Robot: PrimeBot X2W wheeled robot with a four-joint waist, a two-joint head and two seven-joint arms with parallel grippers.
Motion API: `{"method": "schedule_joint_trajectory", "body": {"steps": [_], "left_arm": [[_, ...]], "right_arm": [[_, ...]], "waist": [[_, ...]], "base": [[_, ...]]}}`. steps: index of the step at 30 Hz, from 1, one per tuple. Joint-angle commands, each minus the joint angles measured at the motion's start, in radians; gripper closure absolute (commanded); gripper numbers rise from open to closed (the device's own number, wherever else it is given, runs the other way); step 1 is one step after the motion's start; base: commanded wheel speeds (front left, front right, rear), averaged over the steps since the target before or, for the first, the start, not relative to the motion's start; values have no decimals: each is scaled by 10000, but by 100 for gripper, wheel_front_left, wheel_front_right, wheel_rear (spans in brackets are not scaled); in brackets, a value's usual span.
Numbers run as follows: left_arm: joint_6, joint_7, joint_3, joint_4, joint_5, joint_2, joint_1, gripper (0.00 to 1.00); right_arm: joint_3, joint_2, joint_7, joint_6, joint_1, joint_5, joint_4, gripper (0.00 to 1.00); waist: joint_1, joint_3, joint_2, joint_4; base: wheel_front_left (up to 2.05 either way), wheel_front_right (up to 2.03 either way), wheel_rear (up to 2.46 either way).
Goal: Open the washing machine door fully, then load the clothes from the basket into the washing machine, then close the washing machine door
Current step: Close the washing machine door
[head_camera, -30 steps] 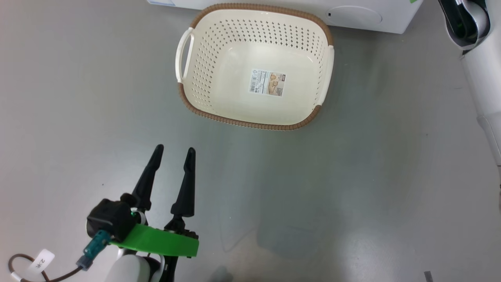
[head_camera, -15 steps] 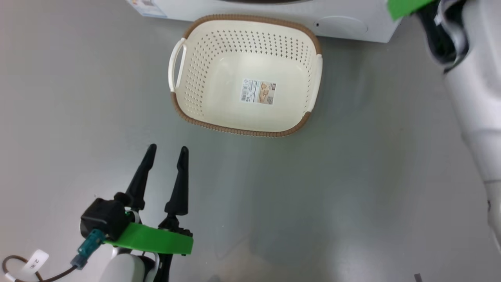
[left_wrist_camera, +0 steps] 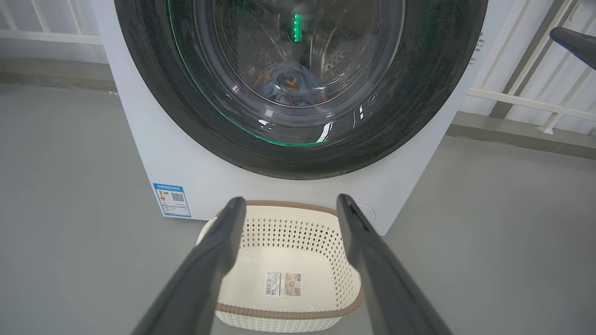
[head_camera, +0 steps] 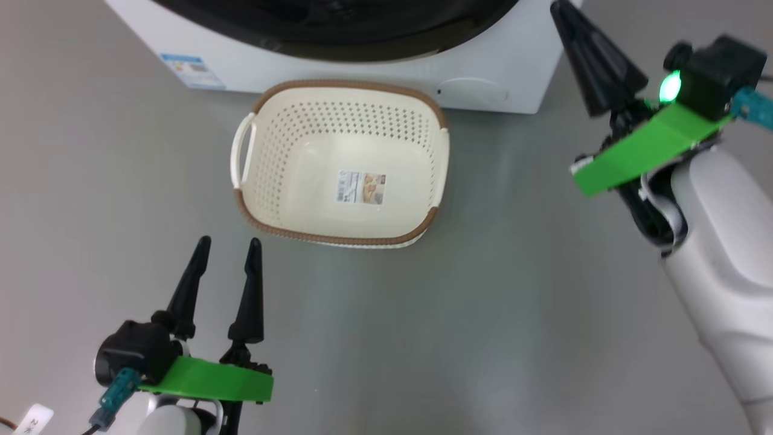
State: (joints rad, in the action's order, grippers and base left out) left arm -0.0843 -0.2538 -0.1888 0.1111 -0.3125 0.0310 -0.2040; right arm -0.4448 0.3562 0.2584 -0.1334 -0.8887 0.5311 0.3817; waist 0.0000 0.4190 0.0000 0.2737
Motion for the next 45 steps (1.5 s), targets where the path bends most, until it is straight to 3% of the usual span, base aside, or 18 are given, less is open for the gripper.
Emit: {"method": "schedule_joint_trajectory", "body": {"steps": [1, 6, 9, 10, 13, 14, 15, 30, 45], "left_arm": [[-97, -80, 466, -165, 179, 193, 178, 0], [-186, -80, 749, -153, 381, 193, 389, 0], [-231, -80, 974, -132, 500, 193, 561, 0], [-231, -80, 974, -132, 500, 193, 561, 0], [-269, -80, 1193, -115, 597, 193, 759, 0], [-280, -80, 1263, -114, 617, 193, 821, 0], [-289, -80, 1328, -105, 639, 193, 887, 0], [-361, -80, 1875, -136, 695, 193, 1889, 0], [-232, -80, 1885, -517, 1002, 192, 2881, 0]], "right_arm": [[59, -96, 33, 27, 684, 67, -451, 100], [396, -111, 34, 27, 1902, -216, -871, 100], [638, -286, 34, 27, 2623, -331, -1055, 82], [638, -286, 34, 27, 2623, -331, -1055, 82], [816, -445, 34, 27, 3279, -532, -1215, 50], [884, -499, 34, 27, 3502, -593, -1274, 6], [966, -569, 34, 27, 3733, -604, -1317, 0], [2764, -1735, 34, 27, 6815, -1568, -2231, 0], [4214, -2417, 34, 27, 8626, -2354, -2855, 0]], "waist": [[0, -567, 0, -563], [0, -1049, 0, -1038], [0, -1375, 0, -1348], [0, -1375, 0, -1348], [0, -1699, 0, -1632], [0, -1805, 0, -1714], [0, -1911, 0, -1792], [0, -3180, 0, -2680], [0, -4044, 0, -2852]], "base": [[0, 0, 0], [0, 0, 0], [0, 0, 0], [0, 0, 0], [0, 0, 0], [0, 0, 0], [0, 0, 0], [0, 0, 0], [0, 0, 0]]}}
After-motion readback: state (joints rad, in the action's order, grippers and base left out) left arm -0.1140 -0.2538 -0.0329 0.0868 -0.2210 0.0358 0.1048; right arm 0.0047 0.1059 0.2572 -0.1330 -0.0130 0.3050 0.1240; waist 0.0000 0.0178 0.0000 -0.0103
